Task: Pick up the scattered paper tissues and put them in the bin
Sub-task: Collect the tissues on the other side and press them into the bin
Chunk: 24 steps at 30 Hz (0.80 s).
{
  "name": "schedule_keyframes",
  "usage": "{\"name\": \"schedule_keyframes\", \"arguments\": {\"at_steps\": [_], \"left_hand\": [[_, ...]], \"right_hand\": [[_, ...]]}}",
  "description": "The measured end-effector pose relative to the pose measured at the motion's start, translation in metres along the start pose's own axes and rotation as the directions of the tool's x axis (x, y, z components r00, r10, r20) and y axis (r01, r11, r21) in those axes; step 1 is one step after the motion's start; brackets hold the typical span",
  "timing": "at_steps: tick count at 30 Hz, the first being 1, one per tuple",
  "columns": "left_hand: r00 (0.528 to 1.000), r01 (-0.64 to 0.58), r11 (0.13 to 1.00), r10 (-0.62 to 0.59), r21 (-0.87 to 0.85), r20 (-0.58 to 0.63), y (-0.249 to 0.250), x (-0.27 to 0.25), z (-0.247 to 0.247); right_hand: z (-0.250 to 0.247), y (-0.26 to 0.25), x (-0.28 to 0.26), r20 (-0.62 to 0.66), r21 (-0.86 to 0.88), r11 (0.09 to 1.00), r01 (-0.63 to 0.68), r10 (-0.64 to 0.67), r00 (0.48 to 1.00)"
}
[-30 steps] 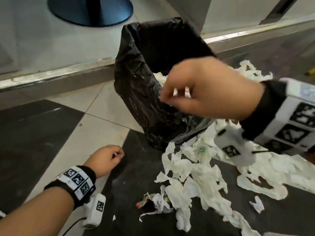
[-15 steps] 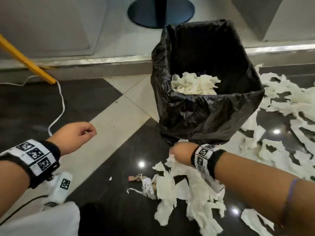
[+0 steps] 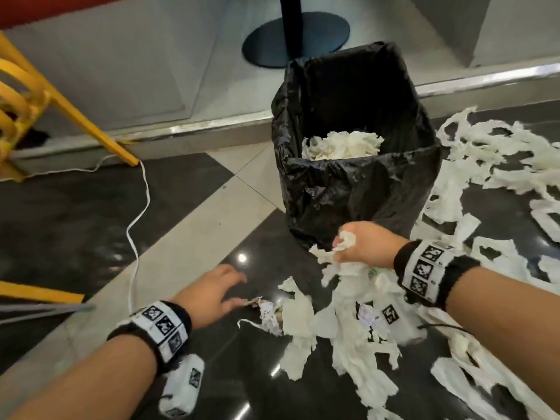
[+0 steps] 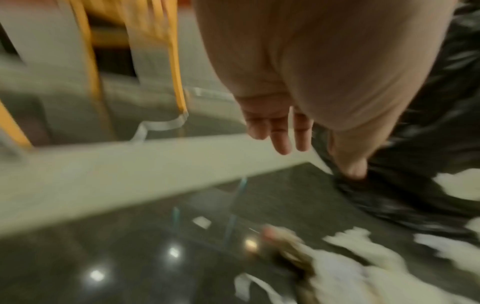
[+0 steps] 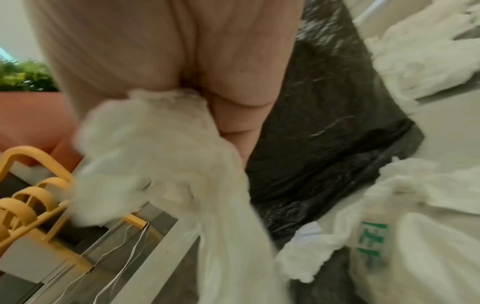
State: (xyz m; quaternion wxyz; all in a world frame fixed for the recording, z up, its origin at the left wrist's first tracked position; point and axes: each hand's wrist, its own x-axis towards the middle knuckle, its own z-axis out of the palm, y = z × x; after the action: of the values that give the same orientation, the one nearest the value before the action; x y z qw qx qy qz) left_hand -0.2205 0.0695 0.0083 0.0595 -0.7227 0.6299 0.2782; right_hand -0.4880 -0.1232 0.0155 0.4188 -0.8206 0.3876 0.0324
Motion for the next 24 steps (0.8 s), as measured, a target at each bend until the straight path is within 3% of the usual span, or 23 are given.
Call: {"name": "schedule_keyframes", "arguments": {"at_steps": [3,6,9,14,18,21,24], "left_hand": [[0.969,-0.176,0.974,0.147,0.142,0.197,0.049,0.031,0.041],[0.907,-0.253,0.917,0.114,0.309,0.404,0.072,0.04,0.08],[0.882,-0.203,0.91,0.009,0.361,0.471,0.068,0.041,0.105],[0.936,-0.175,0.944,0.071,0.281,0.346,0.063,0.057,0.092],[0.979,-0.13,0.991,0.123,0.034,0.163,0.065,0.059,0.064],[0.997,-0.079,0.994,0.08,-0.072,0.015,0.062,0.052,0.035],[0.994,-0.071,0.989,0.058,-0.13,-0.097,0.063,0.034,-0.001]], "right_hand": [[-0.006,0.012,-0.02,-0.162,-0.011,1.0,-0.01,0.009,0.987],[-0.01,0.019,-0.048,-0.213,0.038,0.998,-0.044,0.051,0.976],[-0.018,0.023,-0.074,-0.243,0.075,0.997,-0.02,0.038,0.969],[-0.028,0.032,-0.094,-0.324,0.155,0.988,-0.021,0.071,0.944],[-0.031,0.021,-0.094,-0.358,0.285,0.959,0.003,0.104,0.928],[-0.03,0.003,-0.083,-0.398,0.347,0.938,-0.008,0.155,0.904],[-0.031,-0.014,-0.072,-0.414,0.294,0.956,0.018,0.11,0.903]]}}
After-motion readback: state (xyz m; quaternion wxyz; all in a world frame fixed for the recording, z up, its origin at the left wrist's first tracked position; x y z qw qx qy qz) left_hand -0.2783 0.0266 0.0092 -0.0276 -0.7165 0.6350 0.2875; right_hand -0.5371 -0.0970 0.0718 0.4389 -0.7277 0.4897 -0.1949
